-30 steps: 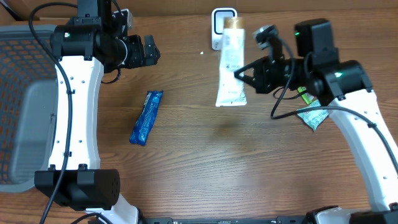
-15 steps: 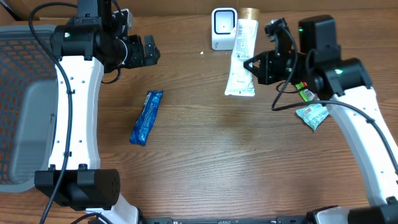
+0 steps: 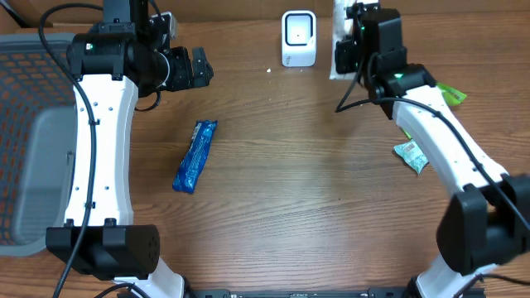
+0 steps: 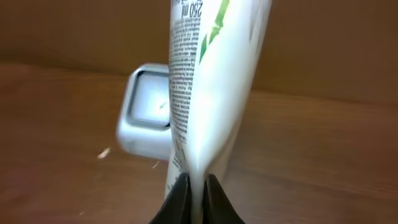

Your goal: Scan the item barcode

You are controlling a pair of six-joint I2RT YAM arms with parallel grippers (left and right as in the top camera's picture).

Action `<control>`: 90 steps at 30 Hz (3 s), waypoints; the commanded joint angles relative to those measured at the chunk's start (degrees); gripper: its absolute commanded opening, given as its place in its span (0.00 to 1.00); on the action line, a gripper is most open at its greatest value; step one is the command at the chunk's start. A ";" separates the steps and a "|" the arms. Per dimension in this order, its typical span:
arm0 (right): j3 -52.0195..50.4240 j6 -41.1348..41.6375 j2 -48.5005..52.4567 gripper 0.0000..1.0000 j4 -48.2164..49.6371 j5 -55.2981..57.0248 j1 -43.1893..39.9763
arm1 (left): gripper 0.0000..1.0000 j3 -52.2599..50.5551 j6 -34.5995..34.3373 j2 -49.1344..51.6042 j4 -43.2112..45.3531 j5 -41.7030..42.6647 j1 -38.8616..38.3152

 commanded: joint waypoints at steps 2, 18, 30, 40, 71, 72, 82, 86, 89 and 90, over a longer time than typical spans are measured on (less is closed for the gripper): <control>0.79 -20.55 2.67 0.04 12.48 16.35 4.15 | 1.00 -0.02 -0.79 0.39 0.07 0.44 -0.37; 0.81 -39.76 17.33 0.04 35.06 22.88 8.66 | 1.00 -0.02 -0.79 0.39 0.09 0.46 -0.37; 2.23 18.93 12.11 1.00 -4.09 -1.70 0.92 | 1.00 -0.02 -0.79 0.39 0.09 0.46 -0.37; 2.14 34.91 8.39 1.00 -17.64 -23.30 -9.33 | 1.00 -0.02 -0.79 0.39 0.09 0.46 -0.37; -7.61 52.11 21.46 0.15 -0.13 -15.43 -5.33 | 1.00 -0.02 -0.79 0.39 0.09 0.46 -0.37; -7.50 50.47 21.40 0.12 -0.11 -16.96 -5.33 | 1.00 -0.02 -0.79 0.39 0.07 0.46 -0.37; -3.13 21.29 15.52 0.04 -10.21 -22.91 -5.33 | 1.00 -0.02 -0.79 0.39 0.09 0.46 -0.37; 2.47 6.56 14.51 0.04 -17.86 -28.85 -5.22 | 1.00 -0.02 -0.79 0.39 0.09 0.46 -0.37; 7.58 2.89 13.75 0.04 -21.92 -38.03 -5.22 | 1.00 -0.02 -0.79 0.39 0.09 0.46 -0.37; 8.79 2.89 13.66 0.04 -22.51 -39.30 -5.25 | 1.00 -0.02 -0.79 0.39 0.07 0.46 -0.37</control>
